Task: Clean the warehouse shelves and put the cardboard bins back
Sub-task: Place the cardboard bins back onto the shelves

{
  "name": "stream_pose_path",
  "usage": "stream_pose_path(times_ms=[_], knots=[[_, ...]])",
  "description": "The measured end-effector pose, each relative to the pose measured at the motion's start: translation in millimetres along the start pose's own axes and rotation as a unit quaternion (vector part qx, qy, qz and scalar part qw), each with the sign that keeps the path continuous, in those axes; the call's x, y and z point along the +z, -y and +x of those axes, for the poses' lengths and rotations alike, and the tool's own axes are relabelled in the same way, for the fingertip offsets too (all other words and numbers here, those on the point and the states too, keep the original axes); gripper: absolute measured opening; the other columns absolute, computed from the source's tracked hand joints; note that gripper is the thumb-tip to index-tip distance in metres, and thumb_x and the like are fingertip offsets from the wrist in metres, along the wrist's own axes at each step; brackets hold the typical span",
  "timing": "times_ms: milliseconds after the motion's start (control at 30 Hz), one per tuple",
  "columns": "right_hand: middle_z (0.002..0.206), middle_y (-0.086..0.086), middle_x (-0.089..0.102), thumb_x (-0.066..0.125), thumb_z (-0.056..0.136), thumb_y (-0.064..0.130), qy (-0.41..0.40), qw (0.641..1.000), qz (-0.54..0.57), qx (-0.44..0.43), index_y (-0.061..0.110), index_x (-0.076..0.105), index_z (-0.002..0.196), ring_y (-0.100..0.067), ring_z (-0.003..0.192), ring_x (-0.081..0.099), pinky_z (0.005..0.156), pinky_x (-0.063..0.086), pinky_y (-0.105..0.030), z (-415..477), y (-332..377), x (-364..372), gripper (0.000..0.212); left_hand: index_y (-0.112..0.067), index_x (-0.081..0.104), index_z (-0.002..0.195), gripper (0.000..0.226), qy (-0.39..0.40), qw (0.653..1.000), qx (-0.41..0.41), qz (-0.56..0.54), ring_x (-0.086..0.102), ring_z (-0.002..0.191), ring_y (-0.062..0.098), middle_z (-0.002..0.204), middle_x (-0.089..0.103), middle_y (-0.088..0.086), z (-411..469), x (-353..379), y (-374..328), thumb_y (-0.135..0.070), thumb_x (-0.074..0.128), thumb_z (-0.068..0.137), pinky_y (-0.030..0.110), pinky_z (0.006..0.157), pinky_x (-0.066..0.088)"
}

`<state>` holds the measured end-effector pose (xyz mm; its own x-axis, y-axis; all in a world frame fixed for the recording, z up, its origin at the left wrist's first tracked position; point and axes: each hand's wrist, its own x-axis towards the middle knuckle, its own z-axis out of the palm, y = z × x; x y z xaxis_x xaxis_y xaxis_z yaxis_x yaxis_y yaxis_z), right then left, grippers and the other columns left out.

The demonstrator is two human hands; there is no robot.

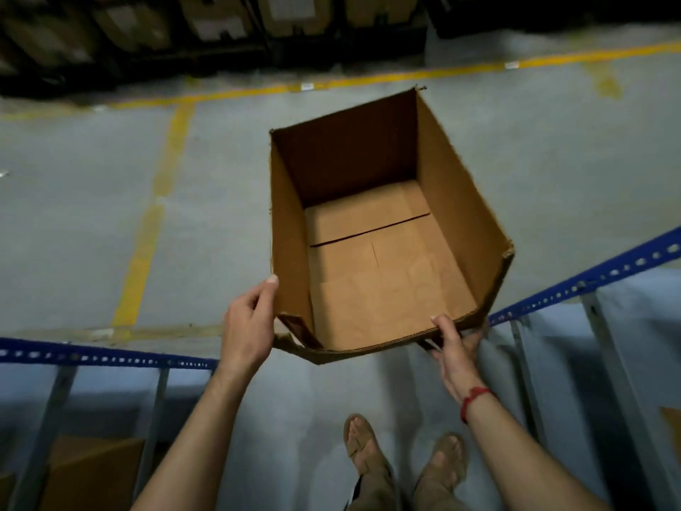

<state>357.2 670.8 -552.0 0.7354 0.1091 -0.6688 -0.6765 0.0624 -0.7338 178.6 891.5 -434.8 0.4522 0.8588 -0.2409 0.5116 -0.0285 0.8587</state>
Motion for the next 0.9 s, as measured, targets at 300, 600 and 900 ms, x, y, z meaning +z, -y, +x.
stream_pose_path(times_ms=[300,600,900], knots=[[0.127,-0.007,0.053,0.069,0.083,0.006,0.004,0.998,0.018,-0.055,0.032,0.033,0.135,-0.029,0.111,0.058,0.071,0.06,-0.044,-61.4,50.0,33.3,0.068,-0.032,0.045,0.142,0.106,0.037,0.973,-0.092,-0.21,0.056,0.126,0.019,0.133,0.06,-0.007,-54.4,8.5,-13.4,-0.063,0.091,0.052,0.041,0.107,0.045],[0.126,-0.008,0.053,0.073,0.08,0.015,0.016,0.995,0.02,-0.099,0.04,0.033,0.129,-0.033,0.113,0.058,0.07,0.061,-0.043,-105.4,98.9,27.6,0.068,-0.012,0.051,0.131,0.096,-0.018,0.983,-0.028,-0.182,0.063,0.108,0.032,0.112,0.062,0.018,-69.3,15.6,-32.4,-0.049,0.096,0.055,0.049,0.095,0.056],[0.122,-0.006,0.055,0.083,0.066,0.032,0.035,0.984,0.081,-0.155,0.042,0.031,0.129,-0.031,0.111,0.059,0.082,0.06,-0.051,-177.0,126.5,4.0,0.082,-0.021,0.049,0.13,0.063,-0.098,0.965,0.096,-0.222,0.06,0.096,0.011,0.103,0.06,-0.006,-114.4,-8.1,-83.1,-0.01,0.081,0.077,0.031,0.082,0.054]])
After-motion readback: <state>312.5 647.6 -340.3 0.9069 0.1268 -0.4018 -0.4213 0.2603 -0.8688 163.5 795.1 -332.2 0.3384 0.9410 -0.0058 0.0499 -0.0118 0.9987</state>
